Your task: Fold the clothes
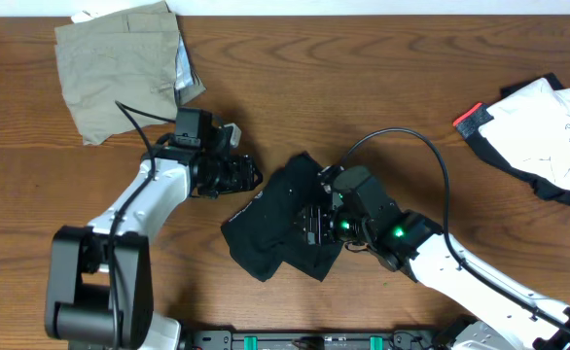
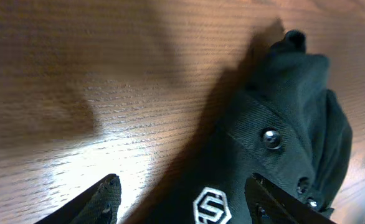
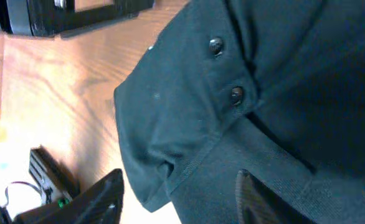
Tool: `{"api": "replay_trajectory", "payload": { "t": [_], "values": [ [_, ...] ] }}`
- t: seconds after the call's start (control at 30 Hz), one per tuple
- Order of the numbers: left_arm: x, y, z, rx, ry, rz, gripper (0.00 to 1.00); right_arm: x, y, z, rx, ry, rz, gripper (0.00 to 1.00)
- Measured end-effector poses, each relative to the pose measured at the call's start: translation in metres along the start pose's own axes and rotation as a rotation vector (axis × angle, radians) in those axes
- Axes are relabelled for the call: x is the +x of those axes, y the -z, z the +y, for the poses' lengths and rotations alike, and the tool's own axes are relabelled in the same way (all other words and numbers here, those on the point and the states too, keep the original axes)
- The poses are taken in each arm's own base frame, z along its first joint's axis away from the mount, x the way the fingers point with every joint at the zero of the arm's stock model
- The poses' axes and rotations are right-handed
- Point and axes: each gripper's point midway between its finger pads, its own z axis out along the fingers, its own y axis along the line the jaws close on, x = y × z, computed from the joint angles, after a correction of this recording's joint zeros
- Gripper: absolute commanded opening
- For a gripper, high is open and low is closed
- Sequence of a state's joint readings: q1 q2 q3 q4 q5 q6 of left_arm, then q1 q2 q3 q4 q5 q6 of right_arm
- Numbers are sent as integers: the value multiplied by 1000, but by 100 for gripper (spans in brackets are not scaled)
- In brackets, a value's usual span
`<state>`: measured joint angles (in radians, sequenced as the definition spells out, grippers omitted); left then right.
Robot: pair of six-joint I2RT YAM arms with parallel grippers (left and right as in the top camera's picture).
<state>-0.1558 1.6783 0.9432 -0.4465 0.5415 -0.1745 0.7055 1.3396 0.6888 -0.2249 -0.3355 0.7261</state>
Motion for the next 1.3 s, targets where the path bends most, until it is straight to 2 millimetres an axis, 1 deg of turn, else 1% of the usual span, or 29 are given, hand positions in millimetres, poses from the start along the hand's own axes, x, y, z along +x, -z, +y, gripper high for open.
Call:
{"api": "replay_trajectory", "payload": {
  "t": [0.07,0.17,0.27,0.33,0.4,0.43,0.47,0.57,0.63,0.7,0.8,0.9,1.0,1.13,1.3],
  "values": [
    [1,-2,2,0,6,8,70,-2,0,-1,7,-14,-9,38],
    [-2,-1,9,-5,21,-1,70,-3,-2,-4,17,-42,-13,19],
    [-6,3,17,-12,48,-17,70,0,-9,-10,38,-81,4,1],
    [-9,6,23,-17,70,-28,70,5,-17,-18,62,-123,27,1],
    [-11,8,27,-22,83,-34,71,6,-27,-21,65,-146,39,1],
    [-11,9,29,-24,88,-37,72,7,-31,-21,60,-153,46,1],
    [-11,9,29,-25,88,-38,77,9,-36,-22,57,-159,55,1],
    [-11,9,30,-27,90,-38,80,20,-46,-23,61,-184,97,1],
    [-11,9,30,-28,91,-37,82,28,-47,-27,78,-209,130,1],
    [-10,9,30,-29,92,-34,85,35,-46,-31,96,-231,154,1],
    [-10,9,30,-33,95,-31,86,44,-43,-38,125,-268,193,1],
    [-8,9,34,-50,100,-27,88,50,-37,-52,169,-318,230,1],
    [-7,9,36,-63,102,-24,91,53,-29,-68,206,-353,257,1],
    [-7,9,37,-72,103,-26,92,49,-17,-92,248,-389,271,1],
    [-7,9,38,-73,103,-26,92,31,-2,-122,268,-432,226,1]
  ]
}}
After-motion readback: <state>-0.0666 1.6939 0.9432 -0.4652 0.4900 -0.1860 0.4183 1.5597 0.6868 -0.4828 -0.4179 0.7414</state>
